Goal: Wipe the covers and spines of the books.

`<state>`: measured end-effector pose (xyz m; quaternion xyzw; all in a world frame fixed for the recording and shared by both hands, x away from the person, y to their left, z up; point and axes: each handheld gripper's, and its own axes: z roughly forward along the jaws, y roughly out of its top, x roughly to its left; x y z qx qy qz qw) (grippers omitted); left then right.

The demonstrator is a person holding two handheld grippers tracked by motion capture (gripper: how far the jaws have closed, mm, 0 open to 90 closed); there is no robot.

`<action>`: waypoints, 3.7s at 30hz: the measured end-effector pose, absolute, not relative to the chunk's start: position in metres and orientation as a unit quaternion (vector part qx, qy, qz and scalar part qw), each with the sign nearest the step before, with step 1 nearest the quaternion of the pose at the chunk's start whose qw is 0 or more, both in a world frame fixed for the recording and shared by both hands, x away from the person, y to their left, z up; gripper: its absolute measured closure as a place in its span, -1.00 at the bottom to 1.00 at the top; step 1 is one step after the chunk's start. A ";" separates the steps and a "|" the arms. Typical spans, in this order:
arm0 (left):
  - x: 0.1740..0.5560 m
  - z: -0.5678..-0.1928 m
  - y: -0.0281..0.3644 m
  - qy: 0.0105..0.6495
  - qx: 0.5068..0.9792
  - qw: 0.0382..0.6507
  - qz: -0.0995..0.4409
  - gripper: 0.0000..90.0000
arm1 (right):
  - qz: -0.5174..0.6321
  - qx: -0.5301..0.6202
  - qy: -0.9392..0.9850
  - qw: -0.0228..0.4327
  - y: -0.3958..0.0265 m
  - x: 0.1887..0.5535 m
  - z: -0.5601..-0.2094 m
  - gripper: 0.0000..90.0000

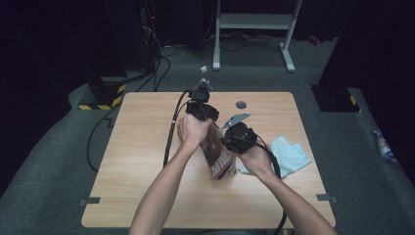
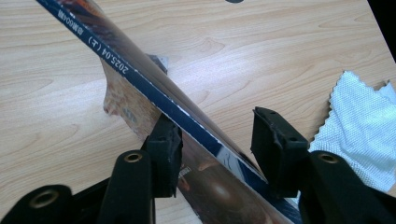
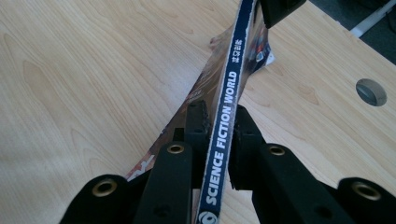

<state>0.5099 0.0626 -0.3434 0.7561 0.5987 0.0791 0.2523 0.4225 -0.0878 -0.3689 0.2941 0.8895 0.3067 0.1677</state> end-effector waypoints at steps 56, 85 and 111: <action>0.487 -0.316 0.113 0.512 0.809 0.285 0.042 0.87 | 0.206 0.417 0.871 0.158 -0.206 0.453 -0.479 -0.21; 0.475 -0.317 0.130 0.459 0.840 0.286 0.038 0.87 | 0.203 0.421 0.882 0.066 -0.213 0.456 -0.488 0.86; 0.467 -0.323 0.097 0.412 0.870 0.271 0.014 0.87 | 0.327 0.351 0.873 0.089 -0.143 0.466 -0.425 0.86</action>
